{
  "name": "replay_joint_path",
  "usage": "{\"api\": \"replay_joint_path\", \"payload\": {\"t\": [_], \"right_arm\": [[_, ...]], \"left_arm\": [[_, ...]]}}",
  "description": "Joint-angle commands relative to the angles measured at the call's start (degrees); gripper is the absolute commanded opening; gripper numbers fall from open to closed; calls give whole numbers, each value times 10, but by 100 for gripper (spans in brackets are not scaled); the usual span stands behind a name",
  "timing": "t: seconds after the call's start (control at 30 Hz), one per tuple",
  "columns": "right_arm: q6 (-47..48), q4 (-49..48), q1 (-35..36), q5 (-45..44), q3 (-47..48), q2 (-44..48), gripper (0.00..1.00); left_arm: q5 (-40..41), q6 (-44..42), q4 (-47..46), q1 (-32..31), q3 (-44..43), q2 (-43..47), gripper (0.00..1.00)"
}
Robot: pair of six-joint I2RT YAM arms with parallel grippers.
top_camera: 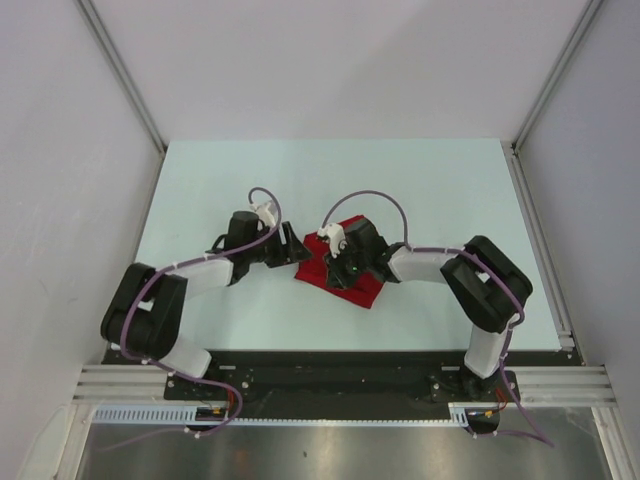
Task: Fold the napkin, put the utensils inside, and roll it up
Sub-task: Roll the napkin with the utensil
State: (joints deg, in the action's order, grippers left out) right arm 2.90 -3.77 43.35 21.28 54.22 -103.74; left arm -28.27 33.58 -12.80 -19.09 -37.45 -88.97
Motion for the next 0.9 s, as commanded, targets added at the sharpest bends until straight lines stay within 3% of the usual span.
{"api": "replay_joint_path", "payload": {"t": [0.0, 0.23, 0.43, 0.67, 0.87], "right_arm": [[-26, 47, -30, 98, -13, -38, 19], [-61, 51, -67, 235, 8, -78, 17], [-61, 79, -84, 301, 33, -120, 15], [-91, 76, -100, 322, 45, -149, 13], [-133, 88, -127, 333, 64, -174, 13]], "left_arm": [[41, -5, -18, 6, 31, 53, 70], [23, -26, -48, 5, 75, 56, 75], [-5, 0, -93, 6, 95, 21, 75], [-33, 20, -168, 5, 130, 32, 79], [44, -20, -125, -16, 150, 109, 78]]}}
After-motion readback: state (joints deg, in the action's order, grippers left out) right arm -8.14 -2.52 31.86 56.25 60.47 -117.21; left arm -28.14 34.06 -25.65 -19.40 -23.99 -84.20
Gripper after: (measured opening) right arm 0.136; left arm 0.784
